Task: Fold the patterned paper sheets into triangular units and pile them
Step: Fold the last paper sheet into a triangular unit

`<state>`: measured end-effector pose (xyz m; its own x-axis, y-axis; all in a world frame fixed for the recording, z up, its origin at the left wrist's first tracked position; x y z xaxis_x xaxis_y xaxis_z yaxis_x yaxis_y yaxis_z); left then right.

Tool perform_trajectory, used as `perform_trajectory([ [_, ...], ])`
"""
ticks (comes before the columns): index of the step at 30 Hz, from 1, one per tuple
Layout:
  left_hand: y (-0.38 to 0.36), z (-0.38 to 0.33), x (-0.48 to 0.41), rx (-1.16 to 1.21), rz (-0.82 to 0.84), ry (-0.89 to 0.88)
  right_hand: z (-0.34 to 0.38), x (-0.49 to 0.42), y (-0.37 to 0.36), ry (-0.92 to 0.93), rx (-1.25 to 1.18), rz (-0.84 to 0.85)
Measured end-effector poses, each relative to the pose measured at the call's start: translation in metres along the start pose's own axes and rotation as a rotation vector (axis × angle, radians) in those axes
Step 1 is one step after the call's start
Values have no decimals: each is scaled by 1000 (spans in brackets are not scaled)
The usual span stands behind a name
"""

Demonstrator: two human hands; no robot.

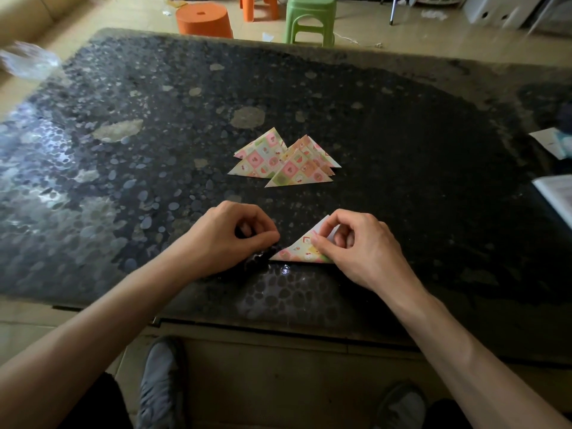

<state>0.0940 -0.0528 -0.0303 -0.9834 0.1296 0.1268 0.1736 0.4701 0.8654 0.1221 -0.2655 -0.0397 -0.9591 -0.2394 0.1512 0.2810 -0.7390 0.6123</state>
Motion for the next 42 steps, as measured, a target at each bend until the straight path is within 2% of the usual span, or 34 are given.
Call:
perform_trajectory([
  [5,-5,-3,5,-88,-78,46,0,1,1,8,-1,-5],
  [11,-8,-4,6,-130,-64,7,1,0,0,-16,-5,5],
  [17,-12,-13,5,-186,30,-125,0,1,1,-23,-21,-3],
  [28,-11,-7,4,-171,191,-144,0,0,1,-12,-40,1],
  [35,-16,-8,4,-176,116,-146,0,0,1,-21,-48,10],
  [39,-17,-18,4,-238,6,-221,-1,-1,1,-38,-44,8],
  [42,-18,-18,4,-247,-9,-239,-1,0,1,-37,-44,-2],
])
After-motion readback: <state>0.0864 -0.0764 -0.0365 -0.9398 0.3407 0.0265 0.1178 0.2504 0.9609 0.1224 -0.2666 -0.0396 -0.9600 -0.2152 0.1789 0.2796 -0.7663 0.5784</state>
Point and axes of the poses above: each hand's wrist, its own x-axis away from the middle knuckle, its own y-axis out of the back of the hand, z = x × y, the point moved 8 cm from there along -x, towards the middle knuckle, and after that the axes turned 15 degrees about -x, right-handed, at the moved point
